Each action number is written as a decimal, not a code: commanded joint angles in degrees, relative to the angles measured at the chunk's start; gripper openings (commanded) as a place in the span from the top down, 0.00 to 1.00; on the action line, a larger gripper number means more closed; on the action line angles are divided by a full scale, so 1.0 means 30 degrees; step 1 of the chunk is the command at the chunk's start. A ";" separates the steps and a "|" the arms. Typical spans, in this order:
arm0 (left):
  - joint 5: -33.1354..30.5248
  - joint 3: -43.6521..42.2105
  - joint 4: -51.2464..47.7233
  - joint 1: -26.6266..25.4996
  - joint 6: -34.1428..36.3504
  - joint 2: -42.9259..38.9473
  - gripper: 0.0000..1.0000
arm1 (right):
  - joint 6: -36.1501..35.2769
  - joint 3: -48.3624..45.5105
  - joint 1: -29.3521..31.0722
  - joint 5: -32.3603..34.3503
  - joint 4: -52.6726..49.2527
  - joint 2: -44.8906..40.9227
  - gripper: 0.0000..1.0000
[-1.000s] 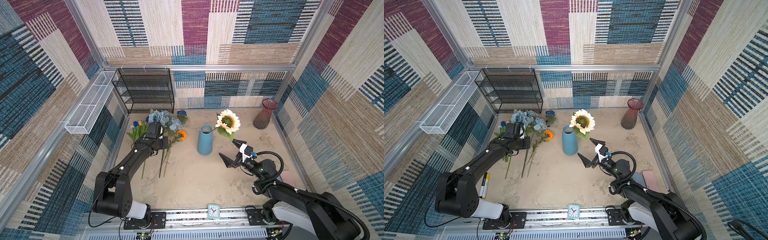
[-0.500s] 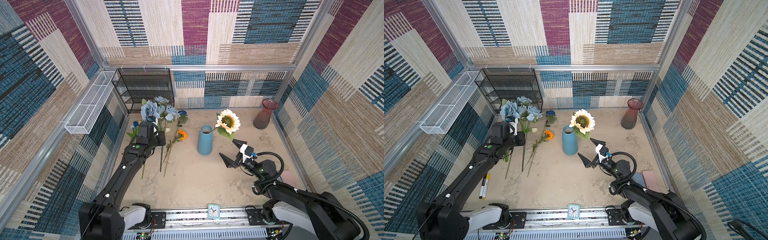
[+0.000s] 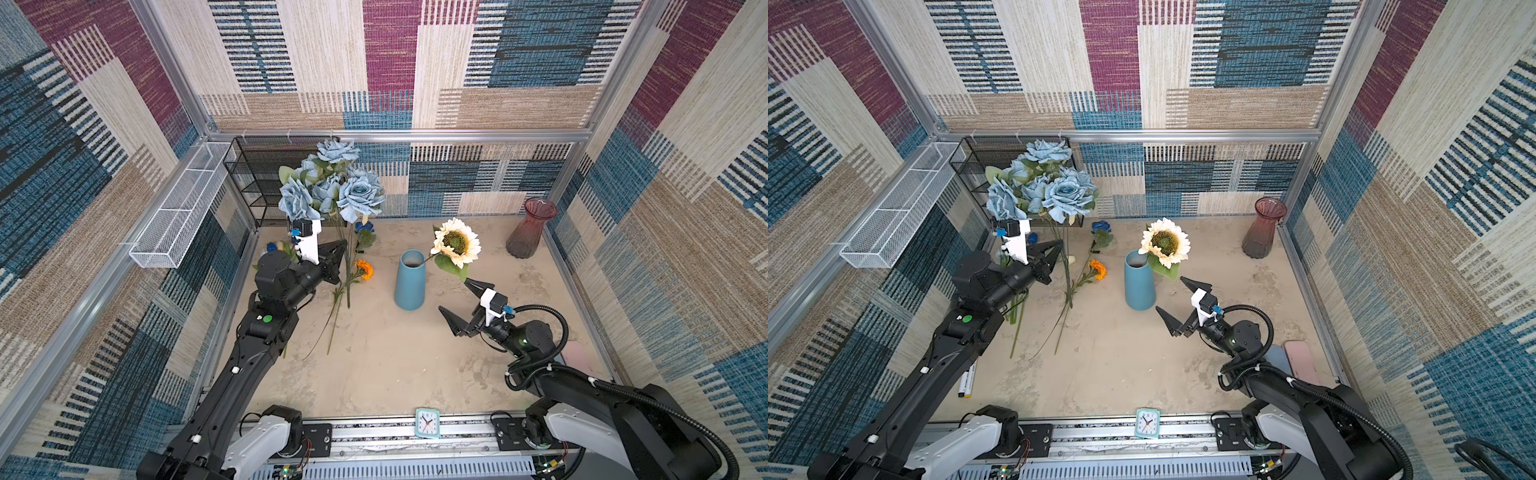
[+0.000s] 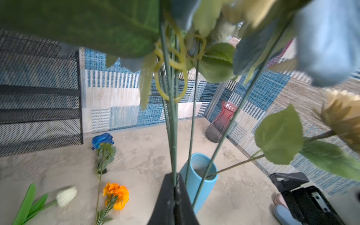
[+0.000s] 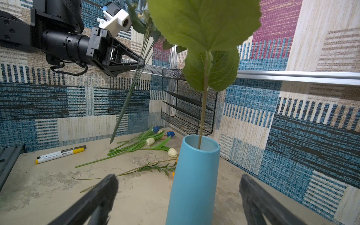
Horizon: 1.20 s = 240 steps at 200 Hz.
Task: Arrange the flowers into the vase
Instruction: 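Lift the blue roses with the left gripper and carry them over the light-blue vase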
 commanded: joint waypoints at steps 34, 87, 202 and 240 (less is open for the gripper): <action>0.0904 0.3058 0.5237 -0.1170 -0.1445 0.2803 1.00 | 0.0147 -0.0028 0.0027 0.0092 0.0825 -0.0033 0.00; 0.0938 0.6144 0.6745 -0.3281 -0.1260 0.5496 1.00 | 0.0117 -0.0029 0.0046 0.0179 0.0846 0.0025 0.00; 0.1406 0.7488 1.0176 -0.4595 -0.3248 1.0706 1.00 | 0.0029 0.0001 0.0071 0.0209 0.0637 -0.0150 0.00; 0.0955 0.6378 0.9578 -0.4863 -0.2521 1.0696 1.00 | 0.0030 0.0001 0.0071 0.0150 0.0619 -0.0095 0.00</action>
